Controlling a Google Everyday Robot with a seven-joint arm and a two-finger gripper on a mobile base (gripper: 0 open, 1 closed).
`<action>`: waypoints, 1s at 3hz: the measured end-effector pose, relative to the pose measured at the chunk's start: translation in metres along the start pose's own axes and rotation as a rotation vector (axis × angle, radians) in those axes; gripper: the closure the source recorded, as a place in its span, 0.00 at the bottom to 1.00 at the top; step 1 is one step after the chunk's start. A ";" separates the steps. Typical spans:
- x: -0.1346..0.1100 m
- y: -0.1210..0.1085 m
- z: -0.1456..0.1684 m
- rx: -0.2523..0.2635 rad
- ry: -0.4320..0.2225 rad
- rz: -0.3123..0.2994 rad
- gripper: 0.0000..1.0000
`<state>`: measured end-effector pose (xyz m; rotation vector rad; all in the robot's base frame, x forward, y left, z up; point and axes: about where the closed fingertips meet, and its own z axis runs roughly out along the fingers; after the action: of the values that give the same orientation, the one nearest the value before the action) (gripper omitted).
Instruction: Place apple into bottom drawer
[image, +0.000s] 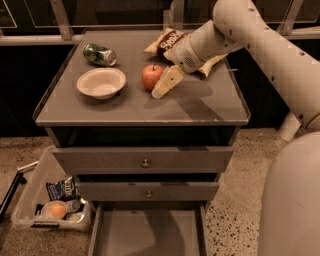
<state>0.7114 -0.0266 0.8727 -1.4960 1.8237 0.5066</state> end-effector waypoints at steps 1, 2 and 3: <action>0.006 -0.001 0.014 -0.019 0.006 0.019 0.00; 0.006 -0.001 0.014 -0.020 0.006 0.019 0.19; 0.006 -0.001 0.014 -0.020 0.006 0.019 0.43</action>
Offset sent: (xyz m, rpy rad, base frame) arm 0.0037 0.0048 -0.0127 0.0006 0.0259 0.0005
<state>0.7154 -0.0214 0.8590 -1.4960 1.8445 0.5310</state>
